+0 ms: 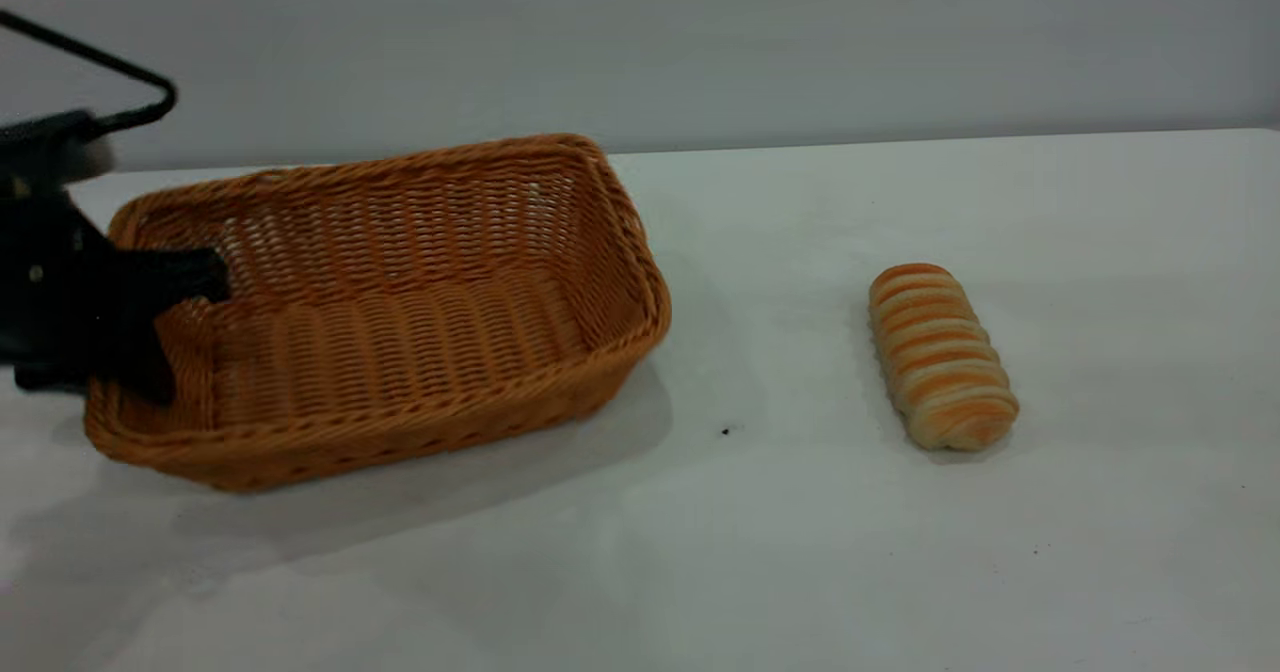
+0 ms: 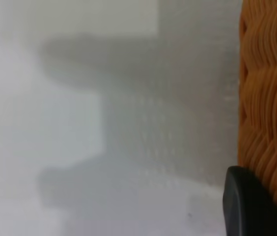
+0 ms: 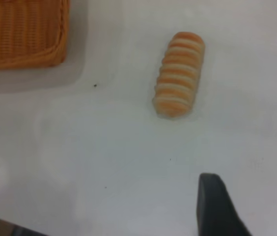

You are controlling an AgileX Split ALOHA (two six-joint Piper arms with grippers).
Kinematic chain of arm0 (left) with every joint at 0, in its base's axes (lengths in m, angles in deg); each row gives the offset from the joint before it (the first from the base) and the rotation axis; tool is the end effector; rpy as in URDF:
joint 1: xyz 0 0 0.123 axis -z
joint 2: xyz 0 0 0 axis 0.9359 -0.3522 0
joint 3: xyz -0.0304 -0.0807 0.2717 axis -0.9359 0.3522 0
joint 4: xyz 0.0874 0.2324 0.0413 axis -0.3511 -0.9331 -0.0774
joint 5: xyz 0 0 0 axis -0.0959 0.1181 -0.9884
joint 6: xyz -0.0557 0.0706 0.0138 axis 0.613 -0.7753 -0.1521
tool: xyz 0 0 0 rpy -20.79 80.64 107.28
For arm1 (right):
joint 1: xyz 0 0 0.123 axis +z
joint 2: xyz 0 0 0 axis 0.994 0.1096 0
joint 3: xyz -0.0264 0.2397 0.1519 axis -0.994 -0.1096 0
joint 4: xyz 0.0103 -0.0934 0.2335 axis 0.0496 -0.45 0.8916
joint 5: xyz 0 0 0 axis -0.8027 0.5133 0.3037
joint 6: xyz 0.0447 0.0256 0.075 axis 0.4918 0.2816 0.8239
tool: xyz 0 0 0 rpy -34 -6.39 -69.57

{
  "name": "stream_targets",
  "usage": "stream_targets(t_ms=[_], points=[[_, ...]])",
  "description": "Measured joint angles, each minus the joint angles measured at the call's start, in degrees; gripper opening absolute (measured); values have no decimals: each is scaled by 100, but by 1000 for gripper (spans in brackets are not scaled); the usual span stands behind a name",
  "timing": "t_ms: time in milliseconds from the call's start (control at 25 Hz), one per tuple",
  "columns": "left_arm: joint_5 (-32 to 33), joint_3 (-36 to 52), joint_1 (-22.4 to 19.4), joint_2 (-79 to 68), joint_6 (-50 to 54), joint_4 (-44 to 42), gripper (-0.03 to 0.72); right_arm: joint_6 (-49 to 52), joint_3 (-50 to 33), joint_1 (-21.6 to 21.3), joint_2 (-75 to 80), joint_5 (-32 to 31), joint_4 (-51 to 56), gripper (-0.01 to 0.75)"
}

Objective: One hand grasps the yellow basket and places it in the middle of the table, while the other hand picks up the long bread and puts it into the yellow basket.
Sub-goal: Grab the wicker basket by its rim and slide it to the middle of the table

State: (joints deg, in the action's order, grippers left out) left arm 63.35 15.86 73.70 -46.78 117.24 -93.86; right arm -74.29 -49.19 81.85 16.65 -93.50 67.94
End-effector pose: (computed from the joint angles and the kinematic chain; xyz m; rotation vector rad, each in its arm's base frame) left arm 0.3304 -0.0234 0.0894 -0.3541 2.6478 -0.1115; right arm 0.1289 0.0227 0.2887 -0.2825 2.2675 0.2528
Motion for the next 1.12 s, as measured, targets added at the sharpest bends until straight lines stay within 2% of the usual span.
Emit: stream_targets(t_ms=[240, 520, 680, 880, 1000, 1120], points=[[972, -710, 252, -346, -1136, -7, 137, 0, 0, 0, 0, -4, 0, 403], [1296, -974, 495, -517, -2381, 593, 136, 0, 1, 0, 0, -6, 0, 403], [1412, -993, 501, -527, -2379, 618, 136, 0, 1, 0, 0, -6, 0, 403], [1536, -993, 501, -527, -1898, 606, 126, 0, 1, 0, 0, -6, 0, 403], [1625, -993, 501, -534, -1792, 575, 184, 0, 1, 0, 0, -6, 0, 403], [1785, -993, 506, -549, -1767, 455, 300, 0, 1, 0, 0, -6, 0, 403]])
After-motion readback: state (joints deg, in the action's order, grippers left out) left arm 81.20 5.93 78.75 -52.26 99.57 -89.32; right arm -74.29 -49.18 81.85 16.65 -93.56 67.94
